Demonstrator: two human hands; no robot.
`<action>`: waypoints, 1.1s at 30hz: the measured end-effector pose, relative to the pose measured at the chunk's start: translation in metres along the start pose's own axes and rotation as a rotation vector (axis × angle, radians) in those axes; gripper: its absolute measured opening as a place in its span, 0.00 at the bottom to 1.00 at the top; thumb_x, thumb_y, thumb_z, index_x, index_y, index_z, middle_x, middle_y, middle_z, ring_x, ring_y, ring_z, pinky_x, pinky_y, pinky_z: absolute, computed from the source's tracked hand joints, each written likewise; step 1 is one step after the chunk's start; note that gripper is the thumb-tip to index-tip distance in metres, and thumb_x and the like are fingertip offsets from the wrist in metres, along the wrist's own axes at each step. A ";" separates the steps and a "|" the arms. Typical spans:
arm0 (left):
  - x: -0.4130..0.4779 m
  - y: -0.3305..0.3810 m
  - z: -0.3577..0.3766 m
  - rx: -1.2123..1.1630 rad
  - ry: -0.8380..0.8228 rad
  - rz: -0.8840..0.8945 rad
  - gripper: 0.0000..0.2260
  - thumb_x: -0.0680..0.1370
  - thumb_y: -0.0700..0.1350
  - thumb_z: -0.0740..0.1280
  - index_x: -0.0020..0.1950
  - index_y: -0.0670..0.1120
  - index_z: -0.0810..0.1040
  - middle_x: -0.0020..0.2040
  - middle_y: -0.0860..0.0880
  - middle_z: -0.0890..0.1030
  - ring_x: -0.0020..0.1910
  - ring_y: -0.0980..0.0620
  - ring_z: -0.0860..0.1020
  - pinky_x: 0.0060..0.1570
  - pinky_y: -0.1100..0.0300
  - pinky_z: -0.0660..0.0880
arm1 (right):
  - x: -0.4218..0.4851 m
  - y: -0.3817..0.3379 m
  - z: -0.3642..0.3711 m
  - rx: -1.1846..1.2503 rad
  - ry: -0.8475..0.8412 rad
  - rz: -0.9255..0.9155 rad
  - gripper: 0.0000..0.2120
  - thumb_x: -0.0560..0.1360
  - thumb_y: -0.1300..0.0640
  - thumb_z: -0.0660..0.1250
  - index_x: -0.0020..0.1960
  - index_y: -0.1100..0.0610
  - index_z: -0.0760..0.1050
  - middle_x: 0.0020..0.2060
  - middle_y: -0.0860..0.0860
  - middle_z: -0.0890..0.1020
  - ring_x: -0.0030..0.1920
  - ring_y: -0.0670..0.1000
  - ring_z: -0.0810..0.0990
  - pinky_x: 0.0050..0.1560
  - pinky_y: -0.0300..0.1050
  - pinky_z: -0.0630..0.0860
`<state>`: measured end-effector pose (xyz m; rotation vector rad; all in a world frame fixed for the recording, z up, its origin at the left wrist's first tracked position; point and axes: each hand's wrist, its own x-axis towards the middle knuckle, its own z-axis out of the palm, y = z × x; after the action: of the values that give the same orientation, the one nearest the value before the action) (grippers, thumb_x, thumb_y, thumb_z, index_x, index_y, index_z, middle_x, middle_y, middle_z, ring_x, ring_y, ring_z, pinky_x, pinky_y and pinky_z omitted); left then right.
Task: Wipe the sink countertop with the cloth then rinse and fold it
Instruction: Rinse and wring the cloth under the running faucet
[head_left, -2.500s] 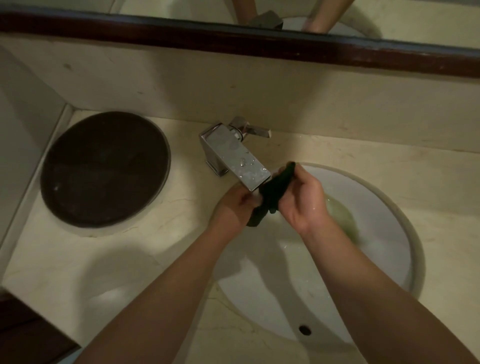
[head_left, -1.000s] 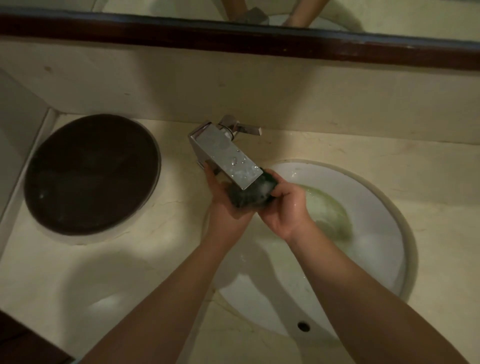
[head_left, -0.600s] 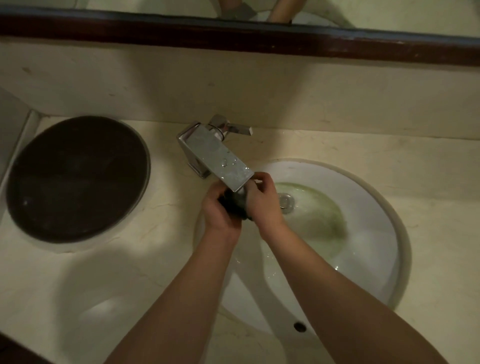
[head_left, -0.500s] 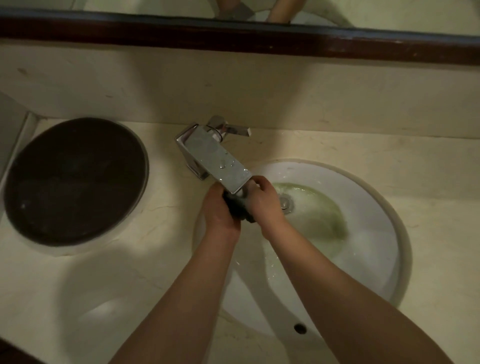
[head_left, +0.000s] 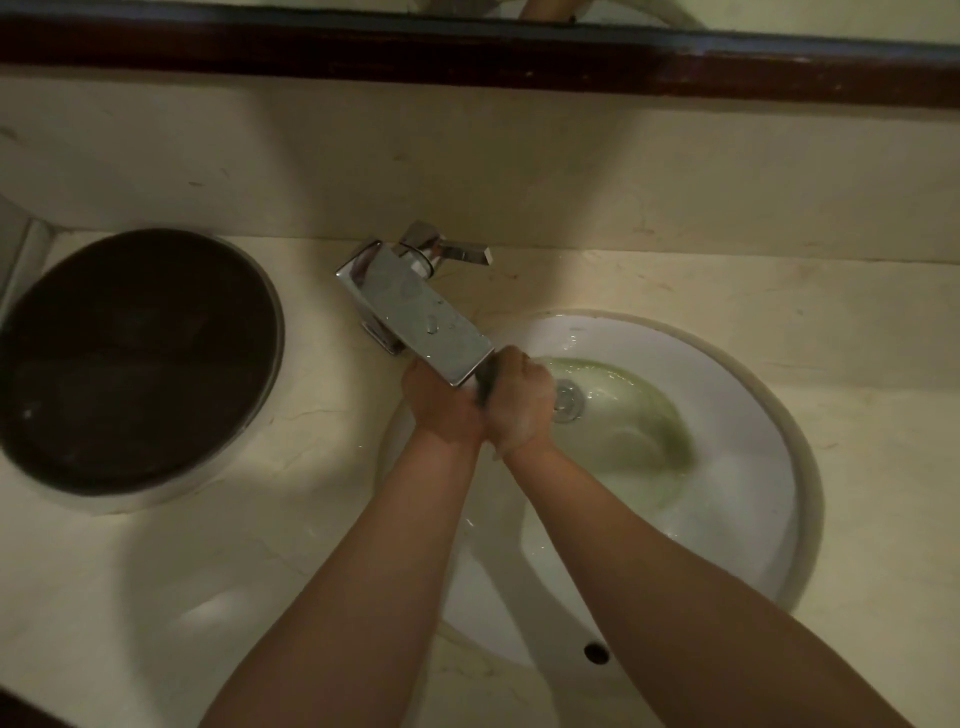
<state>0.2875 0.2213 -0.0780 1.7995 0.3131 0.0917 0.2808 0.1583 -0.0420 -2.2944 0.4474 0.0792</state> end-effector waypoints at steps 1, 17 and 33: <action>0.006 -0.010 0.004 -0.035 -0.028 -0.018 0.10 0.68 0.49 0.62 0.29 0.47 0.70 0.24 0.47 0.72 0.23 0.48 0.72 0.32 0.63 0.67 | 0.001 -0.003 -0.003 0.000 -0.067 0.020 0.14 0.71 0.58 0.57 0.35 0.66 0.75 0.29 0.61 0.80 0.29 0.59 0.79 0.25 0.42 0.63; 0.012 0.045 -0.015 -0.993 -0.195 -0.768 0.13 0.80 0.50 0.55 0.38 0.47 0.71 0.28 0.51 0.80 0.27 0.53 0.80 0.28 0.64 0.76 | 0.015 -0.021 -0.031 0.083 -0.306 0.117 0.22 0.79 0.45 0.53 0.61 0.60 0.72 0.59 0.61 0.75 0.60 0.60 0.75 0.61 0.55 0.72; -0.005 0.056 -0.023 -1.016 -0.248 -0.863 0.09 0.65 0.45 0.70 0.43 0.44 0.79 0.43 0.46 0.80 0.44 0.47 0.79 0.61 0.52 0.72 | 0.033 -0.073 -0.078 0.305 -0.286 0.007 0.16 0.77 0.44 0.55 0.56 0.45 0.78 0.46 0.45 0.82 0.47 0.52 0.85 0.60 0.59 0.76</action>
<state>0.2866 0.2290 -0.0184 0.5653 0.6855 -0.4985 0.3300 0.1385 0.0565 -1.9443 0.2964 0.3164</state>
